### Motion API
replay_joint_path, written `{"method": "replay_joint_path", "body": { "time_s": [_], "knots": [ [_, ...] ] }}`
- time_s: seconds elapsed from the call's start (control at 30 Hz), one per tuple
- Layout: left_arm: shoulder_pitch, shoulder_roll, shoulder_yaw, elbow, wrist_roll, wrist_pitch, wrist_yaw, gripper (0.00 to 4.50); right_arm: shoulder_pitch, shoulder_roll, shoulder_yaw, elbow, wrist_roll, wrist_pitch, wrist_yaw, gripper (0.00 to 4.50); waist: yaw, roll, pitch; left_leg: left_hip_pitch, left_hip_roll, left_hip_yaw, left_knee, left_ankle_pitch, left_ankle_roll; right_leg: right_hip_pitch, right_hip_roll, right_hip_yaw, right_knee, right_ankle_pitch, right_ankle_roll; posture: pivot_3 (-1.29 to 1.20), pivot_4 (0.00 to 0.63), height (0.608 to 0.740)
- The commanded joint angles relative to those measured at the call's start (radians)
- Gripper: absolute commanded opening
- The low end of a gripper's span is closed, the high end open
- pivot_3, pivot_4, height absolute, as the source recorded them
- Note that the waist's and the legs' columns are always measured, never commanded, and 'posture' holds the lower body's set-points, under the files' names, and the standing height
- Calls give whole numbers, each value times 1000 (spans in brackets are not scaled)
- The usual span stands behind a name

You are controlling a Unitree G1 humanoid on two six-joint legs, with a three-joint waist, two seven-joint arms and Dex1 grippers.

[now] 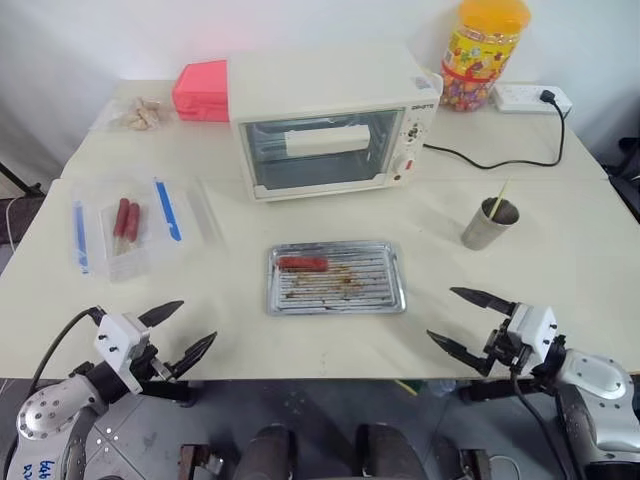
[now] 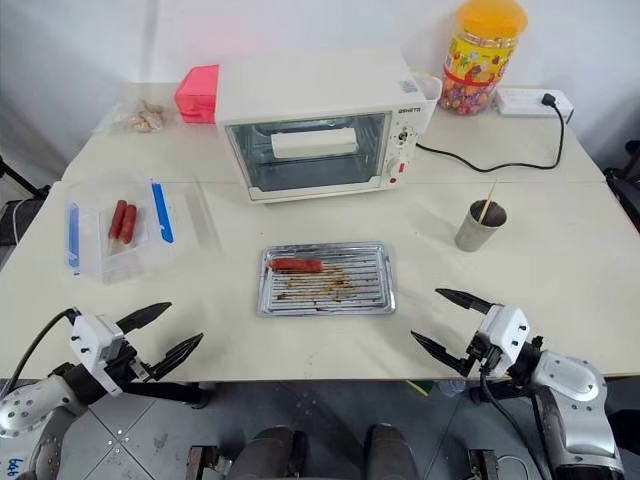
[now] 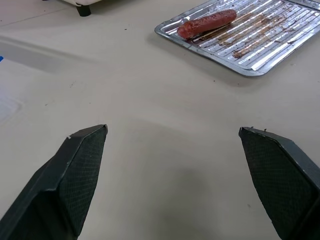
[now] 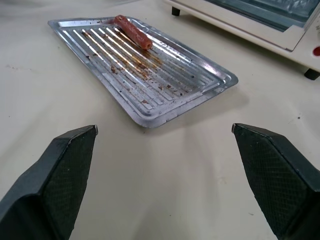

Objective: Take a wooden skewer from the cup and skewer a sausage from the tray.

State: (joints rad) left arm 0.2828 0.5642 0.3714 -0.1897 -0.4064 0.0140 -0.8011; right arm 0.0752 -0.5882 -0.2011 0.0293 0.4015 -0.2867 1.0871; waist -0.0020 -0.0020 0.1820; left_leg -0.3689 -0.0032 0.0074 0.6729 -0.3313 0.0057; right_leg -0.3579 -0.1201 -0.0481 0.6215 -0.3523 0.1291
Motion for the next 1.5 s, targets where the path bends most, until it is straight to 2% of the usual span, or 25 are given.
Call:
{"method": "replay_joint_path", "body": {
  "time_s": [0.03, 0.1, 0.23, 0.4, 0.53, 0.63, 0.73, 0.83, 0.9, 0.97, 1.13, 1.27, 1.33, 1.5],
  "knots": [
    [-34, 25, 0, -63, -44, 28, -14, 4477, -7, -20, -37, -28, 29, -5, -7, 4500, 1, 0, 0, 0, 0, 0, 0, 0, 0, 0, 0, 0, 0, 0, 0, 0, 150, 740],
    [-91, 36, -8, -85, -92, 77, -21, 4477, 3, -50, -83, -53, 61, 29, -14, 4500, 8, 0, 0, -1, 0, -1, 1, 0, 0, 0, 0, 0, 0, 0, 0, 0, 150, 740],
    [-192, 94, -56, -129, -205, 167, -142, 4477, 46, -118, -215, -63, 109, 77, -34, 4500, 18, 1, 0, -1, -2, -2, 2, 0, 0, 1, -4, 0, 0, 0, 0, 0, 150, 740],
    [-366, 118, -163, -120, -247, 239, -231, 4477, 102, -158, -369, 6, 115, 95, -79, 4500, 23, 2, 0, -1, -2, -1, 1, 0, 0, 2, -1, -2, 0, 0, 0, 0, 150, 740],
    [-454, 108, -239, -99, -239, 258, -288, 4477, 115, -186, -401, 54, 121, 140, -62, 4500, 17, 2, 0, 0, -1, 1, 1, 0, 0, 1, 4, -2, 0, 0, 0, 0, 150, 740],
    [-481, 100, -258, -84, -221, 250, -300, 4477, 49, -260, -402, 73, 162, 249, -35, 4500, 2, 4, 1, 0, 0, 2, 0, 0, 0, 1, 5, -2, 0, 0, 0, 0, 150, 740],
    [-479, 99, -256, -77, -225, 261, -294, 4477, -81, -410, -362, 129, 198, 442, 18, 4500, -11, 10, 3, 1, -1, 4, 1, 0, 1, 1, 4, 0, 1, 0, 0, 0, 150, 740],
    [-461, 92, -252, -94, -231, 267, -282, 4477, -343, -590, -175, 264, 138, 599, 155, 4500, -17, 12, 3, 1, 0, 3, 1, 1, 1, 0, 5, -1, 1, 0, 0, 0, 150, 740],
    [-457, 87, -255, -102, -228, 268, -275, 4477, -519, -625, -58, 354, 69, 632, 196, 4500, -17, 11, 3, 0, 2, 2, 1, 1, 1, 0, 4, -1, 0, 0, 0, 0, 150, 740],
    [-448, 76, -258, -111, -224, 267, -262, 4477, -782, -605, 93, 494, -67, 680, 175, 4500, -19, 11, 4, -2, 2, 0, 2, 0, 1, 0, 4, 0, -1, 0, -1, 0, 150, 740],
    [-425, 54, -264, -139, -218, 264, -224, 4477, -1225, -476, 334, 819, -329, 752, 134, 4500, -24, 13, 6, -6, -1, 1, 2, 0, 1, -4, 3, 0, -1, 0, 0, 0, 150, 740],
    [-403, 45, -260, -168, -219, 270, -195, 4477, -1387, -396, 376, 1017, -399, 753, 158, 4500, -18, 13, 6, -11, -1, 0, 2, 0, 0, -11, 4, -1, 1, 0, 0, 0, 150, 740],
    [-393, 44, -257, -180, -222, 273, -185, 4477, -1427, -375, 391, 1082, -437, 727, 155, 4500, -19, 14, 6, -19, -1, 2, 4, 0, 0, -20, 4, -3, 4, 0, 0, 0, 150, 740],
    [-367, 45, -252, -199, -228, 276, -168, 4477, -1504, -332, 380, 1188, -470, 741, 184, 4500, -21, 14, 7, -21, -2, 2, 8, 0, 0, -20, 3, -4, 6, 0, 0, 0, 150, 740]
  ]
}}
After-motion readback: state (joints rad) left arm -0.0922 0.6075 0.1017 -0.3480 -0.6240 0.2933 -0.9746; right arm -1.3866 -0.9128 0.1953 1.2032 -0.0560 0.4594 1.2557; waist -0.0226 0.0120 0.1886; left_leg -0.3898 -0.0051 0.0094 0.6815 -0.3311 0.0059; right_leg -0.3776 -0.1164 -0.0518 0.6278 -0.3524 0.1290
